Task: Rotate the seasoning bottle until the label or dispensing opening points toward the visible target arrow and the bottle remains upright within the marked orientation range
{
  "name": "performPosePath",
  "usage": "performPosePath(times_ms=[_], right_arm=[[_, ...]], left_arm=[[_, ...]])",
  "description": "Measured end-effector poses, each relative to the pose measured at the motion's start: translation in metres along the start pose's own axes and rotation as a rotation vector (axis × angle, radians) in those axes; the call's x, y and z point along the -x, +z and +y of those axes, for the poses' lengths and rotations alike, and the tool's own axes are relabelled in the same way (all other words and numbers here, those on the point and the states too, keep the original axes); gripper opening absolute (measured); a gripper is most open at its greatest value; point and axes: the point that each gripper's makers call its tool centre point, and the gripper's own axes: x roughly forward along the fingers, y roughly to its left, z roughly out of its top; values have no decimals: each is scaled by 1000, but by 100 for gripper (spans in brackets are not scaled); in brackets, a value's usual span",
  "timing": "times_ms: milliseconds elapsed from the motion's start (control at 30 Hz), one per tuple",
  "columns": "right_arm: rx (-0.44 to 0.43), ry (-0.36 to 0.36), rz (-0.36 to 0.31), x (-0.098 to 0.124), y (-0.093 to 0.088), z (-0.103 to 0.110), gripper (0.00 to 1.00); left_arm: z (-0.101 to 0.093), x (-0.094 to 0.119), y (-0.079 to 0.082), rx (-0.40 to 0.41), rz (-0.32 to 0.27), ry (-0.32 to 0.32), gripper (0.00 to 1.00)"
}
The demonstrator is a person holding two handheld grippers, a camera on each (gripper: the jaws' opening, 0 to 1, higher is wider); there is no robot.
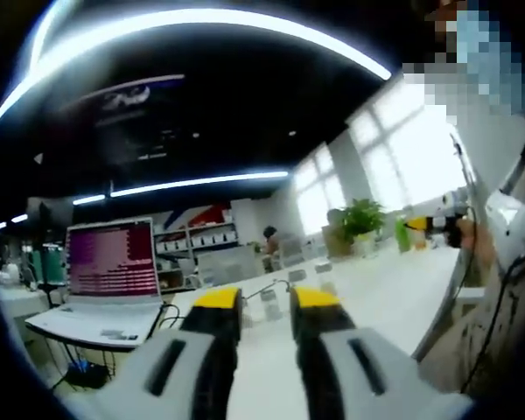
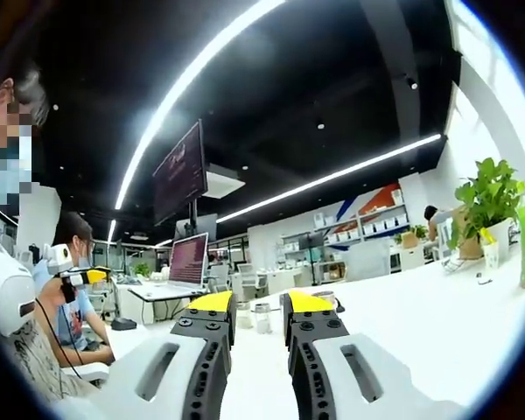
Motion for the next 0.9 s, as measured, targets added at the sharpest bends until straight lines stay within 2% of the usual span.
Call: performPosePath(times_ms=[167,267,333,367,533,633,733,900], right_arm=[[-21,-14,21,-2,-9,-7,21],[-44,-11,9,1,-11,-8,21],[-49,-22,7,1,-11,-9,21],[-52,-19,6,1,-10,-8,21],[-38,-12,1,1,-8,-3,21],[-40,-7,1,1,-8,-1,21],[-37,-5,-1,1,-7,0,21],[-34,-7,-4,2,-6,0,21]], left_arm=[[-2,-11,-2,31,-6,-18,23],[-8,-15,-13,21,27,-37,23],[-5,-15,-20,28,68,-23,24],[-2,-14,-20,21,69,-10,27],[9,-3,-13,57,28,19,26],[12,0,-11,52,20,32,26],[14,0,-12,35,23,44,25],[10,-4,-16,59,18,31,25]])
